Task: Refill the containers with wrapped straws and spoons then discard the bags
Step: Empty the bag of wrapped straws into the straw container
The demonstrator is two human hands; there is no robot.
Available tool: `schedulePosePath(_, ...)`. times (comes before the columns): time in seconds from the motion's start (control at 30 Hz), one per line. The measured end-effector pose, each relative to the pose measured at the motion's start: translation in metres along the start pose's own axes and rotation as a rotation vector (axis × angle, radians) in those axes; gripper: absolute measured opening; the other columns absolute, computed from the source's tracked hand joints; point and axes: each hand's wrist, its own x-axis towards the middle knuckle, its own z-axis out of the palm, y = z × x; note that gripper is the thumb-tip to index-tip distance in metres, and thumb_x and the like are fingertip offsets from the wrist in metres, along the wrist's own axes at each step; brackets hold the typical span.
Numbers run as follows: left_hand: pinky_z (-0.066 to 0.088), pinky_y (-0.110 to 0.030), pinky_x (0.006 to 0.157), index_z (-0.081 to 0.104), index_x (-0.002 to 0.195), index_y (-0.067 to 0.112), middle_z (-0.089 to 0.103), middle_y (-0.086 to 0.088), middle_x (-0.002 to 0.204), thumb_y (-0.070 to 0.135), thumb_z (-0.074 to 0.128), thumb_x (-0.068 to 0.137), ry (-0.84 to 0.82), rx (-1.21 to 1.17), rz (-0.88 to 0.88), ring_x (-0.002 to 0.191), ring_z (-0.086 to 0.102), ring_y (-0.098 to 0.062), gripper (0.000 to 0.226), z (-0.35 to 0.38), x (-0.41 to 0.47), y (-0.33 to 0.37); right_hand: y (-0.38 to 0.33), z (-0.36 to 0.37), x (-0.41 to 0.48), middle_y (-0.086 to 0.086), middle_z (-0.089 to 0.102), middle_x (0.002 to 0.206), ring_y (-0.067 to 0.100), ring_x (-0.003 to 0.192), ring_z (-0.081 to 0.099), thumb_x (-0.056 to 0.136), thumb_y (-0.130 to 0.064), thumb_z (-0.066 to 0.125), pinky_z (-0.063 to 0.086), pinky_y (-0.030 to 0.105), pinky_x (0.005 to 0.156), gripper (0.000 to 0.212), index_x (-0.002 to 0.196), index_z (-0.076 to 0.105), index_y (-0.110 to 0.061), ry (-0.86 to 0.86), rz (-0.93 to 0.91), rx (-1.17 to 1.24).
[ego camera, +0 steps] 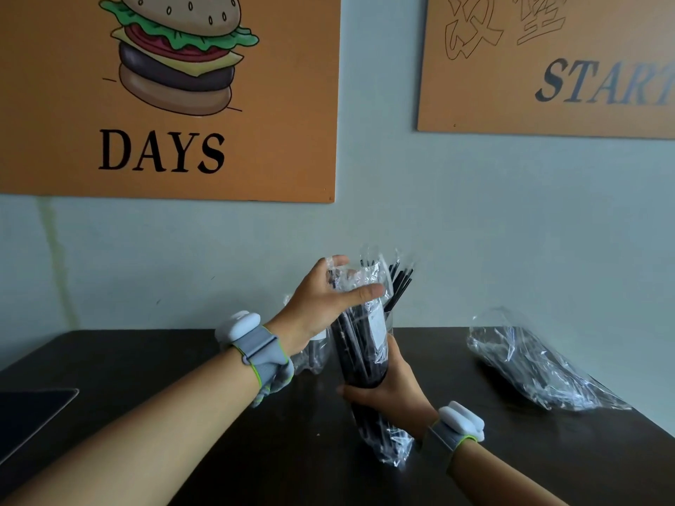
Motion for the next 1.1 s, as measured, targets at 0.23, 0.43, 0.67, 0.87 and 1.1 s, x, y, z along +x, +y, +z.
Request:
schedulePosePath(0.23,0.048,-0.022,0.079,0.063,0.098,0.022,0.065,-0.003,0.099,0.027,0.064,0.086,0.087,0.034,0.068,0.085,0.059,-0.015,0.013,0.000,0.005,0.003,0.016,0.001,-0.001,-0.020,0.064,0.098,-0.021,0.093,0.057,0.053,-0.020,0.083,0.044,-0.002,0.067,0.071,0.108,0.043,-0.044,-0.015,0.043,0.000)
schedulePosePath(0.43,0.036,-0.025,0.095,0.063,0.103,0.022,0.061,0.006,0.117,0.036,0.063,0.086,0.031,0.135,0.054,0.118,0.051,-0.011,0.022,-0.003,0.010,0.004,0.030,0.006,-0.001,-0.011,0.067,0.101,-0.005,0.093,0.063,0.057,-0.019,0.081,0.049,0.008,0.073,0.061,0.104,0.048,-0.041,-0.042,0.092,0.014)
schedulePosePath(0.67,0.037,-0.019,0.091,0.073,0.086,0.013,0.065,-0.002,0.111,0.028,0.072,0.080,0.029,0.496,0.337,0.111,0.055,-0.017,0.017,0.006,0.005,0.001,0.043,0.008,-0.008,-0.002,0.068,0.099,0.005,0.090,0.065,0.058,-0.013,0.079,0.056,0.021,0.076,0.055,0.104,0.052,-0.027,-0.061,0.140,0.010)
schedulePosePath(0.87,0.041,-0.033,0.086,0.076,0.074,0.018,0.070,0.003,0.086,0.028,0.071,0.076,0.107,1.113,0.968,0.092,0.063,-0.024,0.012,0.013,-0.010,0.006,0.042,0.006,0.000,0.002,0.067,0.095,0.014,0.086,0.065,0.057,-0.010,0.080,0.052,0.019,0.067,0.050,0.097,0.053,-0.023,-0.030,0.200,0.039)
schedulePosePath(1.1,0.052,-0.030,0.068,0.071,0.082,0.004,0.066,-0.004,0.079,0.019,0.064,0.086,-0.159,0.912,0.686,0.074,0.060,-0.018,0.017,0.016,-0.029,-0.033,0.037,-0.005,0.006,0.011,0.069,0.096,0.021,0.087,0.067,0.057,0.000,0.080,0.056,0.026,0.071,0.056,0.106,0.055,-0.011,0.013,0.234,0.168)
